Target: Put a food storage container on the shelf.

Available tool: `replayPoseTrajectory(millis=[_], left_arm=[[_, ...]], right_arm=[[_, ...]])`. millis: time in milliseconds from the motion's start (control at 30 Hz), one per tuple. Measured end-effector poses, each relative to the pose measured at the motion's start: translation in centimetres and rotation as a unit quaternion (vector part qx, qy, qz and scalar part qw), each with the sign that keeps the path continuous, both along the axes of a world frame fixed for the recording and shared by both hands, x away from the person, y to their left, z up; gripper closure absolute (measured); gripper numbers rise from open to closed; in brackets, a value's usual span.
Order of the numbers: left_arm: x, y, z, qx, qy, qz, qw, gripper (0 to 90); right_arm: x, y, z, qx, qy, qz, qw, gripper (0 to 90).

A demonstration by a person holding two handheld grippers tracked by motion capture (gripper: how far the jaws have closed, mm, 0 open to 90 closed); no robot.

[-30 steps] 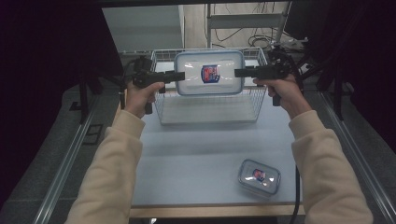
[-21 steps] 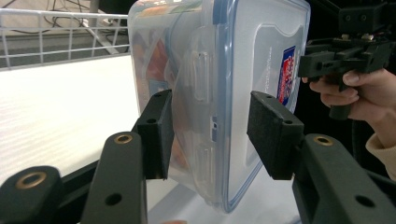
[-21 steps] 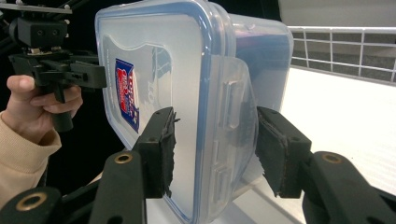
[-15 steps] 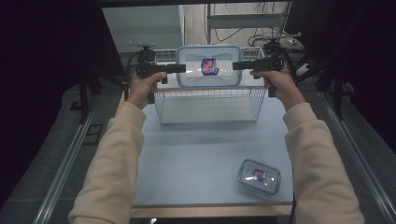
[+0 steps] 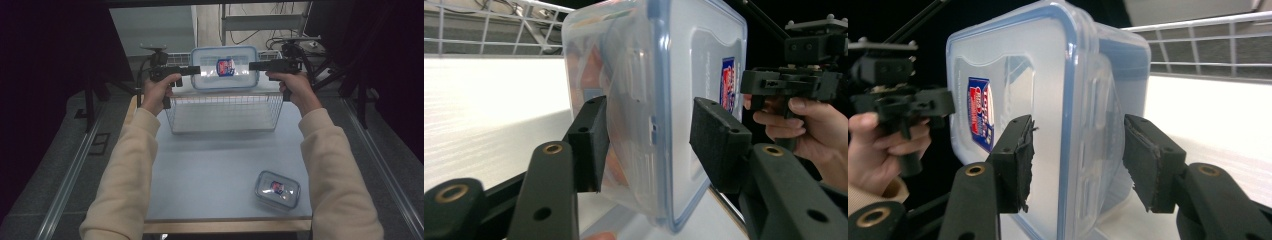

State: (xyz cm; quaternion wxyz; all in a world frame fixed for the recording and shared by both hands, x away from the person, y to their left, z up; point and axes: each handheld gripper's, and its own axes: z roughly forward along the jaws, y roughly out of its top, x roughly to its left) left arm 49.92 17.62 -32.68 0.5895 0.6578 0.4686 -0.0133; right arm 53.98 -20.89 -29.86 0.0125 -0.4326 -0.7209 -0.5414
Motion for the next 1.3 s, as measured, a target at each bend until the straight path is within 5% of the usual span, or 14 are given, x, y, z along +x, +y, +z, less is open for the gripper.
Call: replayPoseTrajectory(millis=[167, 200, 400, 500, 600, 833, 1000, 1167, 1300], left_arm=[[0.7, -0.2, -0.5, 0.013, 0.02, 0.021, 0.9995, 46.0], [0.8, -0.3, -0.6, -0.002, 0.024, 0.04, 0.9989, 43.2], [0.8, -0.2, -0.8, -0.007, 0.024, 0.037, 0.999, 42.6], [0.4, 0.1, -0.7, -0.001, 0.022, 0.039, 0.999, 39.7], [-0.4, 0.2, -0.3, 0.027, 0.006, 0.043, 0.9987, 38.5], [-3.3, 0.8, 0.0, 0.039, -0.025, 0.048, 0.9978, 35.2], [-5.6, 0.7, -0.6, 0.038, -0.036, 0.036, 0.998, 35.4], [-7.0, 0.2, -1.3, 0.043, -0.037, 0.021, 0.9982, 35.2], [-7.5, -0.1, -1.8, 0.047, -0.034, 0.013, 0.9982, 35.4]], right_arm=[[0.2, 0.4, -0.3, -0.005, 0.019, -0.022, 0.9996, 43.1], [0.3, 0.3, -0.5, -0.005, 0.019, -0.027, 0.9995, 42.7], [0.2, 0.2, -1.1, 0.007, 0.026, -0.057, 0.998, 35.8], [-0.4, 0.0, -0.8, -0.002, 0.006, -0.065, 0.9978, 34.5], [-1.3, -0.4, -0.3, -0.008, -0.018, -0.062, 0.9979, 36.3], [-4.5, -0.7, -0.3, -0.024, -0.058, -0.04, 0.9972, 51.9], [-6.5, -0.2, -1.3, -0.06, -0.074, -0.019, 0.9953, 73.2], [-6.8, 1.0, -3.0, -0.087, -0.076, 0.009, 0.9933, 88.3], [-6.5, 2.5, -3.9, -0.101, -0.074, 0.021, 0.9919, 88.9]])
